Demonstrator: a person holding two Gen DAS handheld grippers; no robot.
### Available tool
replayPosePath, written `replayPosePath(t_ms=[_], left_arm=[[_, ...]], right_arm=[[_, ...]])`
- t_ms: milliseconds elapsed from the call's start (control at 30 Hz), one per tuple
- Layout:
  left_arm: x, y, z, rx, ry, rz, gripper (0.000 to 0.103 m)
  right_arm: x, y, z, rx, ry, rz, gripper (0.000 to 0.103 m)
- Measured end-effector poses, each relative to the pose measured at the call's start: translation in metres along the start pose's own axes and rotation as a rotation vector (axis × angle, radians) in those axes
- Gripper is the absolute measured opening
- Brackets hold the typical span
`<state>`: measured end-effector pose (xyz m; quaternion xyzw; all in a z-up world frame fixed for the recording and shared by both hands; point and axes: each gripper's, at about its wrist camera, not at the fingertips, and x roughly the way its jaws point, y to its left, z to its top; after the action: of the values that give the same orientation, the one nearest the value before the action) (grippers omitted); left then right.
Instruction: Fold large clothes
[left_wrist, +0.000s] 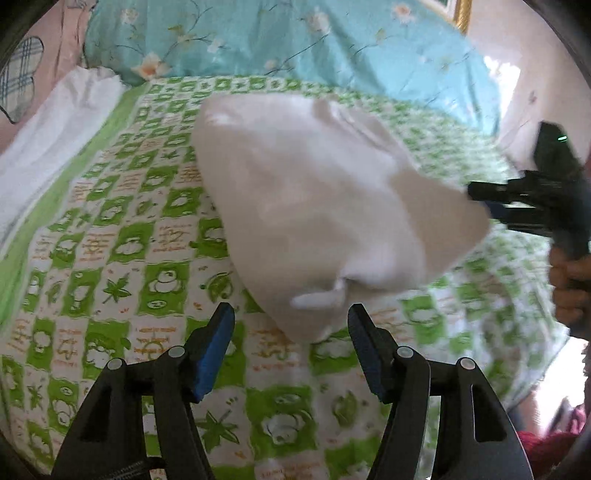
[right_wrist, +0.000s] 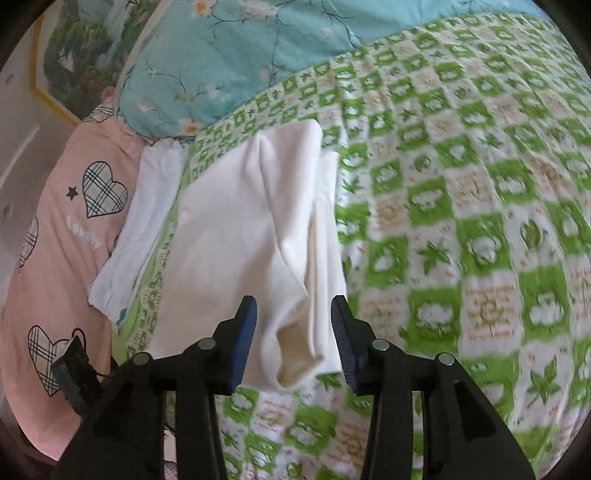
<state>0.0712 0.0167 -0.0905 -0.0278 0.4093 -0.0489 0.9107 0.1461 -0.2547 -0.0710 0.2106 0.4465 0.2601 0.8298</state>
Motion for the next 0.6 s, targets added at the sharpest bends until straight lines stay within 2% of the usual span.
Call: replayPosePath(t_ms=[67, 167, 200, 233, 267, 300, 367, 433, 600], left_arm=[[0.005, 0.0, 0.001, -0.012, 0.005, 0.03, 0.066], [0.009, 0.001, 0.002, -0.04, 0.008, 0.036, 0.066], [0.009, 0.0, 0.003, -0.039, 0.008, 0.048, 0.064], [0.009, -0.001, 0.003, -0.034, 0.009, 0.052, 0.055], [0.01, -0.002, 0.004, -0.03, 0.014, 0.045, 0.046], [0.012, -0.004, 0.006, -0.032, 0.024, 0.036, 0.038], [0.012, -0.005, 0.007, -0.037, 0.031, 0.049, 0.035], [0.016, -0.001, 0.005, -0.061, 0.052, 0.022, 0.032], [0.019, 0.006, 0.001, -0.076, 0.095, -0.036, 0.032]], right_arm=[[0.003, 0.003, -0.003, -0.006, 0.011, 0.006, 0.043], [0.013, 0.012, -0.008, -0.044, 0.038, 0.001, 0.043], [0.018, 0.016, -0.01, -0.06, 0.052, -0.006, 0.043], [0.022, 0.019, -0.011, -0.077, 0.062, -0.013, 0.042], [0.025, 0.02, -0.014, -0.089, 0.069, -0.018, 0.033], [0.027, 0.024, -0.015, -0.115, 0.077, -0.036, 0.003], [0.023, 0.027, -0.014, -0.131, 0.053, -0.051, 0.004], [0.017, 0.024, -0.011, -0.137, 0.03, -0.086, 0.004], [0.033, 0.004, -0.017, -0.115, 0.08, -0.12, 0.003]])
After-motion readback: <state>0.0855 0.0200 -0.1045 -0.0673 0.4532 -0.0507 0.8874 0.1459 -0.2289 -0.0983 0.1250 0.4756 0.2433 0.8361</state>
